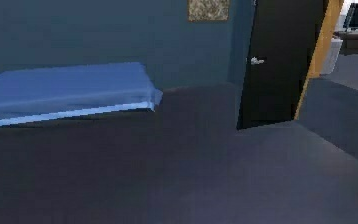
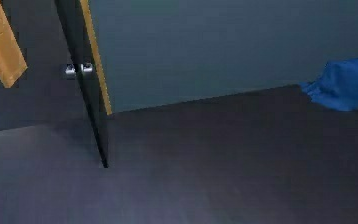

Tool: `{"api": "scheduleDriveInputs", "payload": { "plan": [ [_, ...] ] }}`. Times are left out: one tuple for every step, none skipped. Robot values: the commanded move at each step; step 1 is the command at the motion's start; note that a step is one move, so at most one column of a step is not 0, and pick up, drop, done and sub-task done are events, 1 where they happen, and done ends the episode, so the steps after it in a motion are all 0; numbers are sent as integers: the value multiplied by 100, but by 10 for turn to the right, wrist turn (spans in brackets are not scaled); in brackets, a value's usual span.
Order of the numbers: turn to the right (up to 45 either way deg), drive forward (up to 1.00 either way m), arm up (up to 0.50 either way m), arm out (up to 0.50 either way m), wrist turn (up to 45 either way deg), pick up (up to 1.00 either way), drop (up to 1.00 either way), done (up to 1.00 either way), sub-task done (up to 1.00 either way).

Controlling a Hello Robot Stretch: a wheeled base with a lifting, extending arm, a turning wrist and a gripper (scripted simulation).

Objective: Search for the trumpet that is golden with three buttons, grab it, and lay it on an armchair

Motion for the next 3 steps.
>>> {"api": "scheduleDriveInputs", "payload": {
  "plan": [
    [0,15,0,0,0,0,0,0,0],
    [-30,0,0,0,0,0,0,0,0],
    [-450,0,0,0,0,0,0,0,0]
  ]
}}
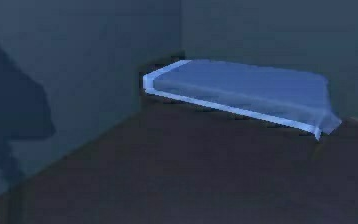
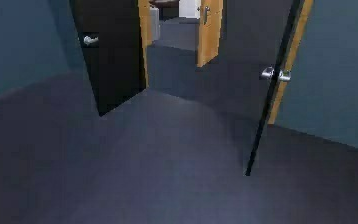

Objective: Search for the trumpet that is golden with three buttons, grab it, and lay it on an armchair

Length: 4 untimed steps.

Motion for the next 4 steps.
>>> {"api": "scheduleDriveInputs", "payload": {
  "plan": [
    [-450,0,0,0,0,0,0,0,0],
    [-390,0,0,0,0,0,0,0,0],
    [-30,0,0,0,0,0,0,0,0],
    [0,30,0,0,0,0,0,0,0]
  ]
}}
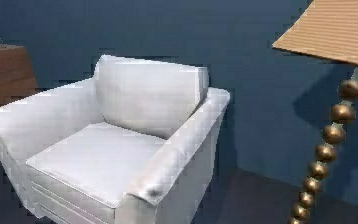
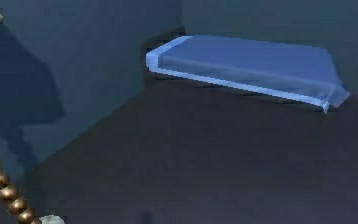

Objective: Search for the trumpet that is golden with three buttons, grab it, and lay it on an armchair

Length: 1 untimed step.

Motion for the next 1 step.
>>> {"api": "scheduleDriveInputs", "payload": {
  "plan": [
    [450,0,0,0,0,0,0,0,0]
  ]
}}
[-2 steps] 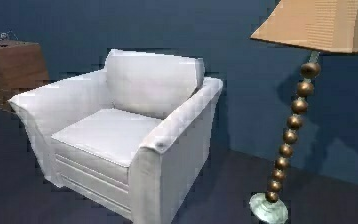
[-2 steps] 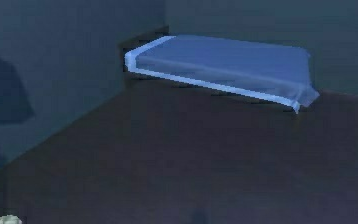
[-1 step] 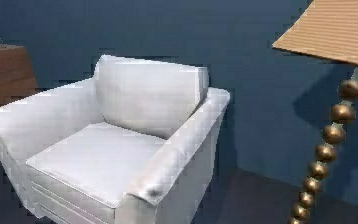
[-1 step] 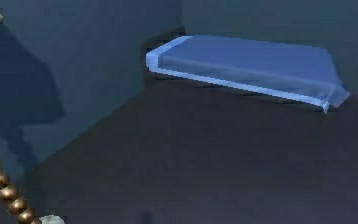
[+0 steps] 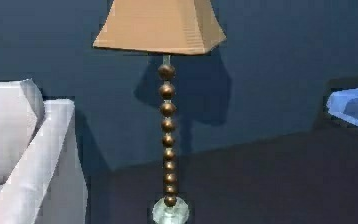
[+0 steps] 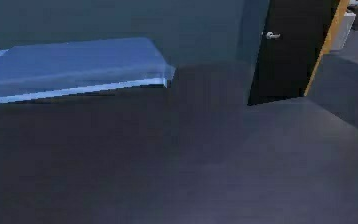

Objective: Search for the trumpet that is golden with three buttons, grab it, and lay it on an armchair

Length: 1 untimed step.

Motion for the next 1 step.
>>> {"api": "scheduleDriveInputs", "payload": {
  "plan": [
    [450,0,0,0,0,0,0,0,0]
  ]
}}
